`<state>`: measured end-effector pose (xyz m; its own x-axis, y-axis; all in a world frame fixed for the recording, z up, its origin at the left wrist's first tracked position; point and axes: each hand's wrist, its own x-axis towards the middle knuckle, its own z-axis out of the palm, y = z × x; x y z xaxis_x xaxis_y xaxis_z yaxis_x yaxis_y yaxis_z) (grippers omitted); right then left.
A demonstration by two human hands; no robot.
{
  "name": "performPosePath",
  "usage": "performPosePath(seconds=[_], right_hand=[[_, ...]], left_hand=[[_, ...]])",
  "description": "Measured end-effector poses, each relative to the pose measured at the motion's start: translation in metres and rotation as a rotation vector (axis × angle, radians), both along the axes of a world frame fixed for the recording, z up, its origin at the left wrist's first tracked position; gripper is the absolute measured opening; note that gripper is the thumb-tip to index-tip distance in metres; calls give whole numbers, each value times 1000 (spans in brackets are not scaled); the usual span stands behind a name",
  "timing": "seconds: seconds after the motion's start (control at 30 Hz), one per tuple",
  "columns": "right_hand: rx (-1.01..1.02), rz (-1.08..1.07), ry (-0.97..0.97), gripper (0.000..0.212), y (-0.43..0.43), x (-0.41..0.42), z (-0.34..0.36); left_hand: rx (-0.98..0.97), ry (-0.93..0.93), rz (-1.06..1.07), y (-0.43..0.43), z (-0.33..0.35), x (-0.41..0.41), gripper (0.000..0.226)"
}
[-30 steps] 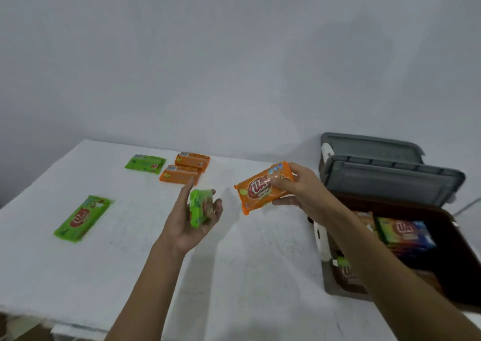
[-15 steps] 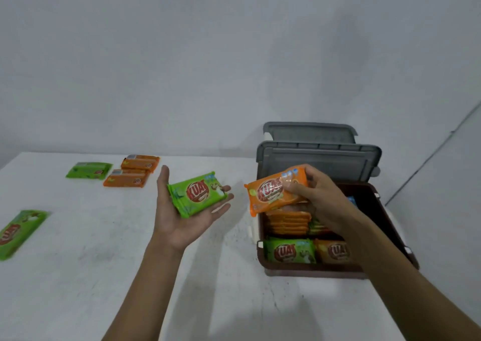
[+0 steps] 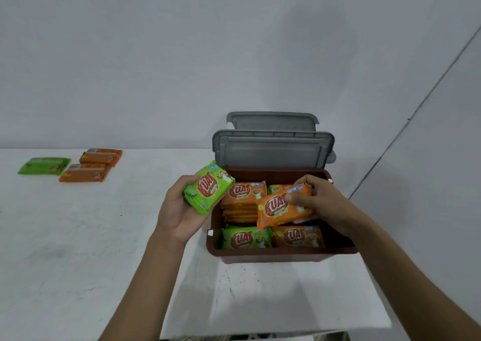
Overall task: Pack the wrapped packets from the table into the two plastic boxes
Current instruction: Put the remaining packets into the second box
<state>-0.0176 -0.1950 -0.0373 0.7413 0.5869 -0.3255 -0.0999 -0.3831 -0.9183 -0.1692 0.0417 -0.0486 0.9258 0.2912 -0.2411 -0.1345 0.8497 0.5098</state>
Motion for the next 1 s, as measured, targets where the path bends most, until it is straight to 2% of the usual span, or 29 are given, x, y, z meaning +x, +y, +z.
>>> performPosePath(seconds=[0.2, 0.33, 0.47, 0.6, 0.8, 1.0], right_hand=[[-243, 113, -48, 26, -18, 22, -10], [-385, 194, -112, 20, -19, 29, -17], [-640, 286, -372, 14, -11, 25, -26], [-782, 327, -464, 18, -7, 22, -28], [-916, 531, -567, 31, -4, 15, -32], [-987, 593, -738, 36, -3, 10, -39]], left_hand=[[98, 77, 30, -16, -6, 16, 55], [199, 90, 32, -21, -11, 21, 55], [198, 114, 33, -22, -17, 20, 54], [203, 124, 22, -20, -18, 21, 56], [268, 170, -17, -21, -18, 25, 60], [252, 163, -33, -20, -19, 24, 57]])
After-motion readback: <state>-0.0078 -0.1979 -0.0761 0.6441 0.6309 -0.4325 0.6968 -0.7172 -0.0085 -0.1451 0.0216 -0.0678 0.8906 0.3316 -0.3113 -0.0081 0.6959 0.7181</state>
